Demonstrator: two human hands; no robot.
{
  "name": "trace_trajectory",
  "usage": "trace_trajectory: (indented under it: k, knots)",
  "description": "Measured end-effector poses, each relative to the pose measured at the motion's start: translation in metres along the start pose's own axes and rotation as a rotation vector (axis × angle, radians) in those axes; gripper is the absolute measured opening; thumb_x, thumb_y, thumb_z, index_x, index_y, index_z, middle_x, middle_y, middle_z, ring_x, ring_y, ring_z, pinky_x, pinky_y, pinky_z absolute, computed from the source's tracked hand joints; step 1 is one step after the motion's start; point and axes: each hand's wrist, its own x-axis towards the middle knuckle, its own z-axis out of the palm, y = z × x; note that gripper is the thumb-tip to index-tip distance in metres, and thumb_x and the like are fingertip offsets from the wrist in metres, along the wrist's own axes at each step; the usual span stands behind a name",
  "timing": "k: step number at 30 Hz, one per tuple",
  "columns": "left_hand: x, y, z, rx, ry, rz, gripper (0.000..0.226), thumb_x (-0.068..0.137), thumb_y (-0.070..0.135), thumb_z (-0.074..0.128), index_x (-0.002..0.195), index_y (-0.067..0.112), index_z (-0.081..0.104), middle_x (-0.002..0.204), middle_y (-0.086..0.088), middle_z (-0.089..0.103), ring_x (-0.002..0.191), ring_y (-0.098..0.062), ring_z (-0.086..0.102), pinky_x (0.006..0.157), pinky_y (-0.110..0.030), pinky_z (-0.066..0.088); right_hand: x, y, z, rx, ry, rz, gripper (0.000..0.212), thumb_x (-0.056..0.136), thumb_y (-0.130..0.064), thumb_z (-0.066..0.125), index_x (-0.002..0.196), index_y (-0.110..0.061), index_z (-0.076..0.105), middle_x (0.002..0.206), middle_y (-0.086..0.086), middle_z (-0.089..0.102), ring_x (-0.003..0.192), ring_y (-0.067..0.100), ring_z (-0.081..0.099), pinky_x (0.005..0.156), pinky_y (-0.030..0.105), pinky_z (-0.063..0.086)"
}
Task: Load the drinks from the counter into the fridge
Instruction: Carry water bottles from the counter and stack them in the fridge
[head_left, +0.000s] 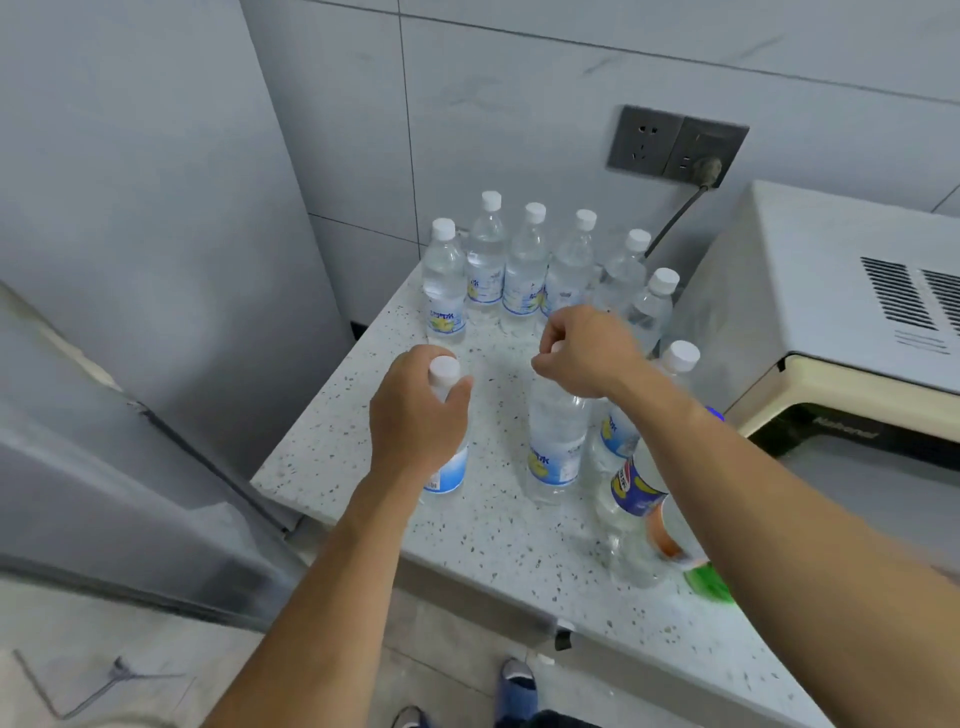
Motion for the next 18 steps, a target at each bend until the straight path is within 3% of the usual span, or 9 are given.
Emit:
trace_trajectory:
  k: [3,6,8,10,13,18]
  knots:
    - [-0.018,-0.008,-0.005,0.011,0.029,0.058,0.024,0.085,0.036,0.073,0.101,0.022,0.062,0.094,0.01,0.06,0.08,-0.011,0.053,0.062,-0.02,0.038,-0.029,0.003,0.018,0.122,0.08,0.003,0.013,0.083,-0.028,0.071,0.08,-0.019,0.063,0.083,-0.005,0.066,0.076,0.016,0.061,0.061,0.029,0.05]
    - [-0.03,-0.019,0.0,0.03,0.059,0.016,0.039,0.082,0.041,0.075,0.108,0.015,0.062,0.105,0.002,0.052,0.095,-0.019,0.051,0.07,-0.027,0.041,-0.051,0.005,0.042,0.264,0.291,0.0,0.028,0.08,-0.039,0.077,0.083,-0.015,0.062,0.09,0.002,0.065,0.085,0.02,0.059,0.072,0.034,0.049]
    - [-0.04,-0.029,0.006,-0.064,-0.005,-0.028,0.054,0.079,0.04,0.079,0.12,0.016,0.054,0.111,0.006,0.048,0.099,-0.015,0.051,0.074,-0.024,0.04,-0.064,0.011,0.066,0.335,0.373,-0.006,0.041,0.076,-0.043,0.081,0.094,-0.012,0.062,0.096,0.007,0.062,0.093,0.024,0.056,0.079,0.038,0.048]
    - [-0.05,-0.04,0.012,-0.172,-0.073,-0.062,0.067,0.075,0.041,0.082,0.127,0.03,0.041,0.116,0.014,0.049,0.101,-0.008,0.05,0.073,-0.02,0.04,-0.077,0.019,0.09,0.5,0.317,0.081,0.055,0.072,-0.048,0.083,0.112,-0.024,0.054,0.107,-0.002,0.059,0.1,0.018,0.055,0.083,0.032,0.047]
    - [-0.058,-0.055,0.016,-0.239,-0.14,-0.204,0.072,0.069,0.048,0.082,0.121,0.048,0.032,0.111,0.025,0.051,0.096,-0.007,0.052,0.068,-0.015,0.04,-0.089,0.033,0.12,0.689,0.239,0.216,0.07,0.066,-0.048,0.085,0.119,-0.039,0.041,0.107,-0.023,0.054,0.096,0.003,0.055,0.072,0.017,0.042]
    - [-0.07,-0.077,0.023,-0.284,-0.227,-0.353,0.064,0.064,0.051,0.082,0.113,0.048,0.04,0.101,0.024,0.059,0.092,0.0,0.061,0.063,-0.015,0.044,-0.099,0.052,0.15,0.746,0.228,0.291,0.067,0.069,-0.041,0.084,0.122,-0.04,0.043,0.104,-0.027,0.057,0.097,-0.004,0.057,0.067,0.013,0.042]
